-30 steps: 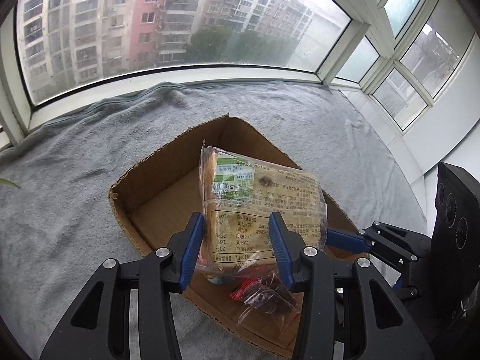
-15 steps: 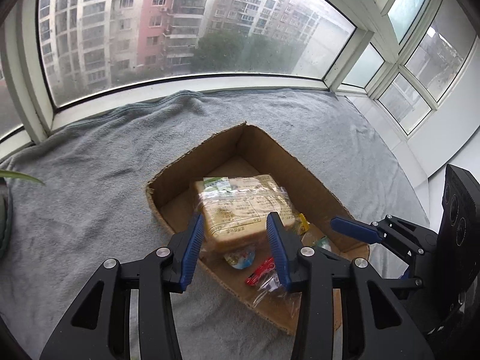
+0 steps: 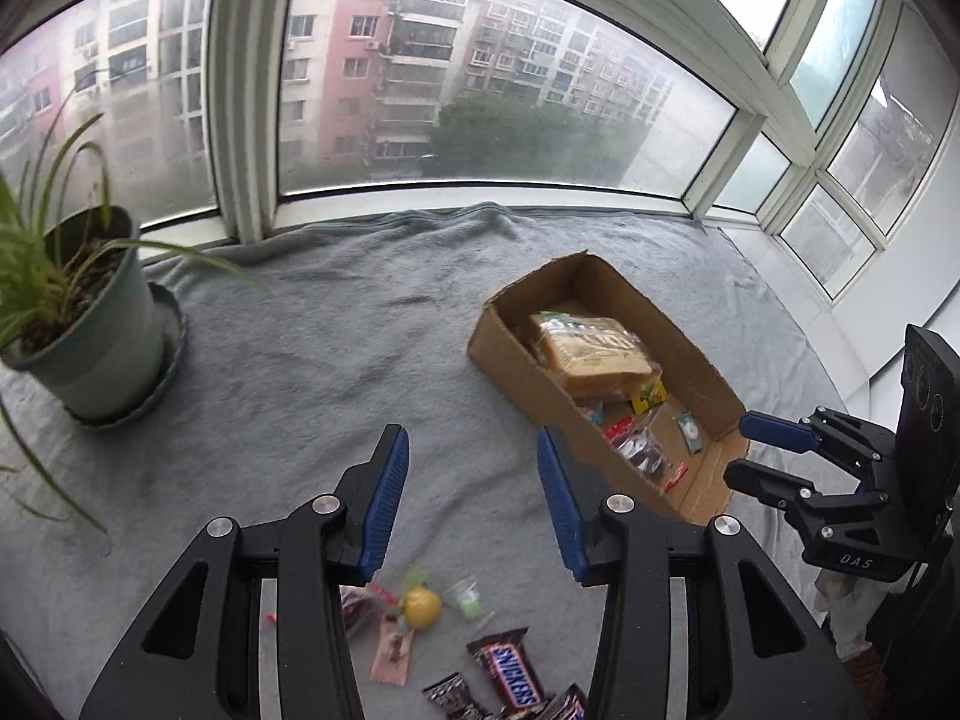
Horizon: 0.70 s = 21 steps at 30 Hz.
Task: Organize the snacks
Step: 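Carry the bread loaf over the box and release it inside, then grasp the Snickers bar with the right tool while the left grasps the red meat snack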
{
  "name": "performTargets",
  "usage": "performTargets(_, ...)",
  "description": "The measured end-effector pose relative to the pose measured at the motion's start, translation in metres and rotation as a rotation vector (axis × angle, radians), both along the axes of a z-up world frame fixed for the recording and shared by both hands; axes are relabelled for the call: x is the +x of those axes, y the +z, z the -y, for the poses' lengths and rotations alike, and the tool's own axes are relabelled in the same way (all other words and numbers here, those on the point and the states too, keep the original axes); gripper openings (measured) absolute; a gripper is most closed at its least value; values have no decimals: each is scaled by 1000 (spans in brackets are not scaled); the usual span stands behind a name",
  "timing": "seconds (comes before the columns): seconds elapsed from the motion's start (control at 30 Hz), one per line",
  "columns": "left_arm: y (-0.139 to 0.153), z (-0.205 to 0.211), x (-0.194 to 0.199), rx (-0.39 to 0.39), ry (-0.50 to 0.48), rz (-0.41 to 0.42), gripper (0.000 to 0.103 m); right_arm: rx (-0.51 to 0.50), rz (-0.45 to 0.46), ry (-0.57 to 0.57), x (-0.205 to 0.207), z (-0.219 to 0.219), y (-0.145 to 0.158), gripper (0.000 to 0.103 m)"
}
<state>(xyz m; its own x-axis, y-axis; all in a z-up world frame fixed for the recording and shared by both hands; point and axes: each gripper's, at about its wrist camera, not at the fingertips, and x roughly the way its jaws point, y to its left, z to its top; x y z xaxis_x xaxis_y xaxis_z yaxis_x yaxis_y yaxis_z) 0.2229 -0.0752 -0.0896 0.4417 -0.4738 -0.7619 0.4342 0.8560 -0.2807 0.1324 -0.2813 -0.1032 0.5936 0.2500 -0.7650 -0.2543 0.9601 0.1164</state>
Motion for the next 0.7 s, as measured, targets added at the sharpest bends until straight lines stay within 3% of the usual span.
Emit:
performTargets(0.03, -2, -9, -4, 1, 16, -6, 43, 5, 0, 9, -4, -5, 0, 62)
performTargets(0.17, -18, -39, -20, 19, 61, -19, 43, 25, -19, 43, -15, -24, -5, 63)
performTargets(0.33, -47, -61, -31, 63, 99, -64, 51, 27, -80, 80, -24, -53, -30, 66)
performTargets(0.7, -89, -59, -35, 158, 60, -91, 52, 49, -257, 120, -29, -92, -94, 66)
